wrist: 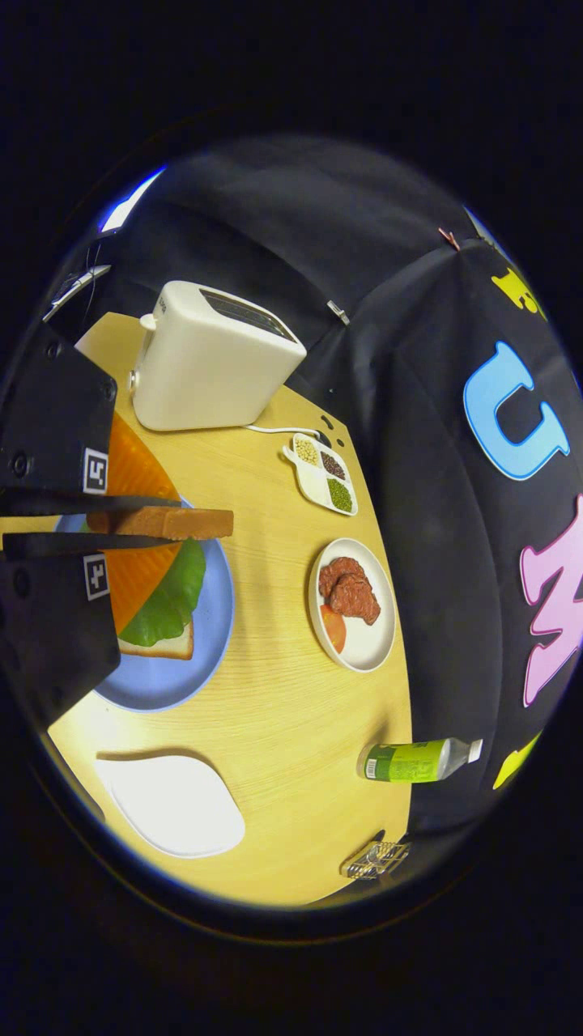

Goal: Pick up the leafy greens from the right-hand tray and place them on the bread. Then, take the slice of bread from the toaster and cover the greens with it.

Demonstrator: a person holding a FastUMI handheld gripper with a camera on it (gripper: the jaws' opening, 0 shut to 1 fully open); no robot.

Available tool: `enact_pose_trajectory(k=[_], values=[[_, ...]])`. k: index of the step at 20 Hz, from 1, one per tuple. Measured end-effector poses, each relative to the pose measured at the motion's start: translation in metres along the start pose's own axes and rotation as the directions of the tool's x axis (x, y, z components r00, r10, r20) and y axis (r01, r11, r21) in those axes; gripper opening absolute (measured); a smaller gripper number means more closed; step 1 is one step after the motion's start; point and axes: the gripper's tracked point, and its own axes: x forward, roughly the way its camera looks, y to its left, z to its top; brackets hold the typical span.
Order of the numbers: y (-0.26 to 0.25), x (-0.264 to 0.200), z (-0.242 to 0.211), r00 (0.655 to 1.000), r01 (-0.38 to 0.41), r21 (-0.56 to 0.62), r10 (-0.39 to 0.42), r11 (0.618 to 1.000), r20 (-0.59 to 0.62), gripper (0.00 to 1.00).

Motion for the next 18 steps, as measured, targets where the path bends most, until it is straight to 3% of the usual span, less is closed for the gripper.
enact_pose_trajectory(k=[3, 6, 8, 11, 12, 13, 15, 17, 18], values=[[-0.012, 0.0, -0.002, 1.0, 0.022, 0.03, -0.022, 0.999, -0.007, 0.13], [-0.032, -0.003, -0.011, 0.997, 0.076, 0.035, -0.075, 0.996, -0.035, 0.25], [-0.037, -0.006, -0.016, 0.994, 0.098, 0.052, -0.095, 0.994, -0.05, 0.28], [-0.056, -0.016, -0.016, 0.988, 0.15, 0.018, -0.15, 0.988, -0.043, 0.5], [-0.059, -0.019, -0.014, 0.987, 0.156, 0.016, -0.156, 0.988, -0.037, 0.67], [-0.06, -0.024, -0.012, 0.988, 0.155, 0.019, -0.155, 0.988, -0.03, 0.67], [-0.067, -0.034, -0.004, 0.986, 0.165, 0.026, -0.165, 0.986, -0.01, 0.83], [-0.071, -0.049, 0.006, 0.984, 0.177, 0.009, -0.177, 0.984, 0.032, 0.85], [-0.077, -0.061, 0.008, 0.981, 0.187, -0.011, -0.186, 0.982, 0.053, 0.99]])
